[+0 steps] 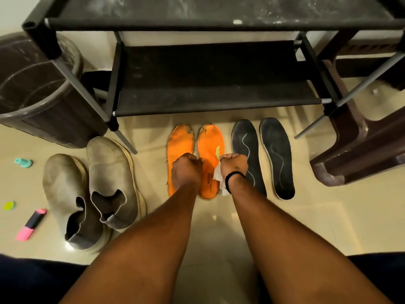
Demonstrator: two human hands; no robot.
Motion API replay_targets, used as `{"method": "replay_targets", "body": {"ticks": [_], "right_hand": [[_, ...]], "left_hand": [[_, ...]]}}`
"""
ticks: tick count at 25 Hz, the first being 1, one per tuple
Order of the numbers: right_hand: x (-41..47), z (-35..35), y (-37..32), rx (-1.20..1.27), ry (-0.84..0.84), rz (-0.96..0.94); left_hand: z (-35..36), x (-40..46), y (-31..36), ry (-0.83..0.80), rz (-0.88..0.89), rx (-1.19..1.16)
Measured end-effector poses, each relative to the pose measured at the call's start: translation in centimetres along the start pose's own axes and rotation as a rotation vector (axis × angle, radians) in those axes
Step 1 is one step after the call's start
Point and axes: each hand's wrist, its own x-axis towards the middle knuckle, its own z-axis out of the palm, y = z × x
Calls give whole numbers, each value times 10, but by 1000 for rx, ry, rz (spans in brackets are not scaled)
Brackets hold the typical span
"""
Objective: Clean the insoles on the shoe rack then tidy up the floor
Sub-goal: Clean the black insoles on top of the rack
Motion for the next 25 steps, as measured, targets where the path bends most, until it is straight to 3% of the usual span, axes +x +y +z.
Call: {"method": "replay_targets", "body": {"ticks": [6,10,12,16,19,22,25], "right_hand": [[2,-26,-3,184,118,-3],[10,-70,12,31,267,-36],[15,-85,30,-124,322,-13],[14,-85,55,-394,225,37],[13,-85,41,-415,146,100],[4,-84,26,-358,37,124],[-17,-80,15,-374,-19,63]], "left_hand": [[24,-29,24,-48,200,5],[54,-50,37,-129,159,-40],[71,-57,33,-172,112,57],[91,-63,21,-275,29,90],[92,-62,25,-365,10,28],[71,-64,37,-437,100,66],[37,-63,50,-410,220,237]]}}
